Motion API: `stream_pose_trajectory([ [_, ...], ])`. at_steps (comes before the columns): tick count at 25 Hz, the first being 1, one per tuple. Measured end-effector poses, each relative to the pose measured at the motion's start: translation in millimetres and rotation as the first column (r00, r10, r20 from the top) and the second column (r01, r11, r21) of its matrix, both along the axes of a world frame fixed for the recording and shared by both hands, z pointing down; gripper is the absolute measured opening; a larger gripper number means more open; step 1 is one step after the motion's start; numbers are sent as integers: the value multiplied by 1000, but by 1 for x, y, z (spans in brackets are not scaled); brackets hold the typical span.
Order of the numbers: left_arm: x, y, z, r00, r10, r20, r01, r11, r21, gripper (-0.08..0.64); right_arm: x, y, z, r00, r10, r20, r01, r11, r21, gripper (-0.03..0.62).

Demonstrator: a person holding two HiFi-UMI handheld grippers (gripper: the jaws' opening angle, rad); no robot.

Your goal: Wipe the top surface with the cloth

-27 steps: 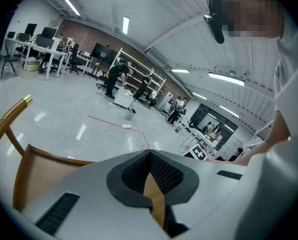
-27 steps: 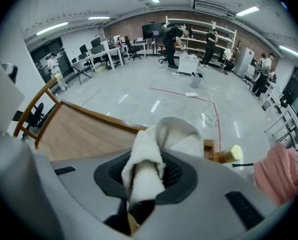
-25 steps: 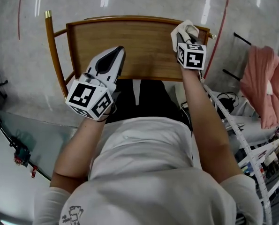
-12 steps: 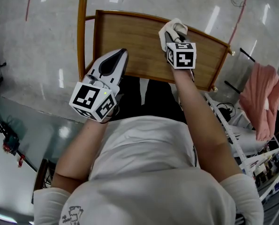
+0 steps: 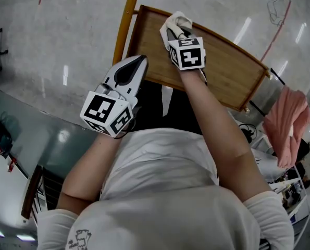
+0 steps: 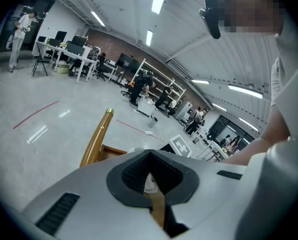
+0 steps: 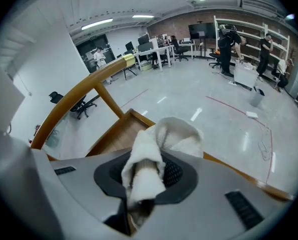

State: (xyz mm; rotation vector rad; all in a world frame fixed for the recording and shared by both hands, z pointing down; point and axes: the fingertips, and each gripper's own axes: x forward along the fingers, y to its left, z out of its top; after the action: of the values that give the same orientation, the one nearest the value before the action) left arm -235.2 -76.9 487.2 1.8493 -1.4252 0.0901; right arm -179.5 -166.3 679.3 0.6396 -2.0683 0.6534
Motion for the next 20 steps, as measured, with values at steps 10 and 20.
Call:
stream_pose_trajectory([
  [10, -34, 14, 0, 999, -54, -7, 54, 999, -8, 8, -88, 15, -2, 995, -94, 45, 95, 995, -21, 89],
  [20, -26, 7, -1, 1000, -5, -1, 5, 1000, -7, 8, -81, 51, -1, 994, -87, 63, 91, 994, -62, 89],
])
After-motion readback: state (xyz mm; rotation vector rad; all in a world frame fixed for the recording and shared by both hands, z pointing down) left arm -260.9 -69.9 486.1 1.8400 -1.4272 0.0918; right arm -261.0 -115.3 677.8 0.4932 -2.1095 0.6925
